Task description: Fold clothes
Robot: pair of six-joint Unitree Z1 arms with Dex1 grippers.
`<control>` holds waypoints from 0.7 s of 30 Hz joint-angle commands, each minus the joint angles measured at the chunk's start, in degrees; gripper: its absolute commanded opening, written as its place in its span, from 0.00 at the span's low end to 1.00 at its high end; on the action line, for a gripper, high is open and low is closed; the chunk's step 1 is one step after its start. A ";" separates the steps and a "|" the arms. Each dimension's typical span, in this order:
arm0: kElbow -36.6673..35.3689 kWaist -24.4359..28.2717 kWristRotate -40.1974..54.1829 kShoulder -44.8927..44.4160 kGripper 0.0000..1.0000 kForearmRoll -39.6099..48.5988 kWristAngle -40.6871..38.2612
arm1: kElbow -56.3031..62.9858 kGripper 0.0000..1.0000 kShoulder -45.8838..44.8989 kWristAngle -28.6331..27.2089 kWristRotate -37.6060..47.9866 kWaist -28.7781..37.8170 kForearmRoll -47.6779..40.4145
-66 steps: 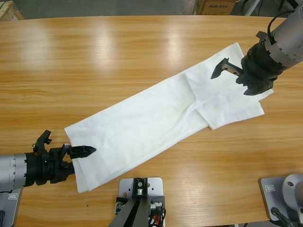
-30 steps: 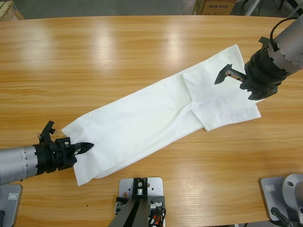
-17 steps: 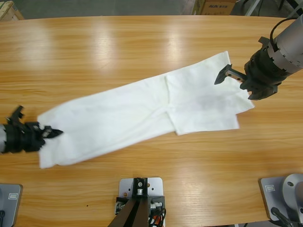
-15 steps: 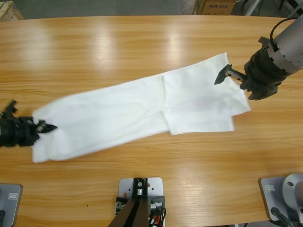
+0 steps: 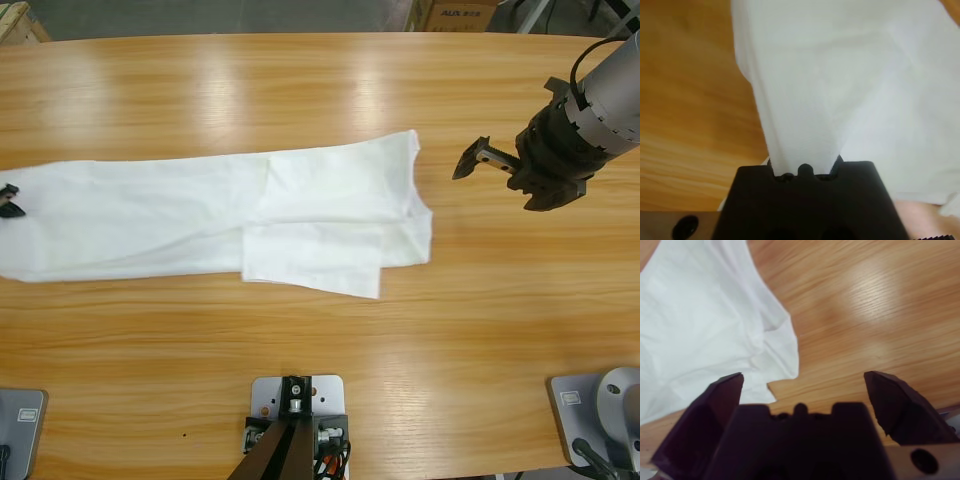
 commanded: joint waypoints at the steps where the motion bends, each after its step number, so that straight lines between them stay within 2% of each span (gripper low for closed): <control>1: -11.02 -7.07 15.50 4.48 0.00 2.92 0.30 | 1.07 1.00 1.45 0.60 -1.10 -0.07 0.31; 5: -20.18 -22.19 13.64 7.61 0.00 10.14 -0.17 | 0.98 1.00 2.18 0.60 -1.31 -0.10 0.12; 7: -23.07 -28.44 9.35 8.52 0.00 10.77 -0.31 | 0.70 1.00 2.75 0.68 -1.38 -0.15 -0.09; 9: -27.57 -32.35 6.78 10.30 0.00 11.86 -1.40 | 0.61 1.00 3.38 0.68 -2.10 -0.37 -0.25; 13: -38.46 -36.12 3.46 14.85 0.00 13.94 -3.99 | 0.73 1.00 3.20 0.35 -4.37 -2.37 -0.16; 17: -48.92 -40.70 3.43 20.14 0.00 14.18 -10.35 | 0.79 1.00 1.25 -1.11 -7.02 -6.90 0.21; 21: -53.72 -44.47 3.60 24.04 0.00 14.20 -14.01 | 0.61 1.00 -0.28 -1.43 -10.43 -13.65 0.30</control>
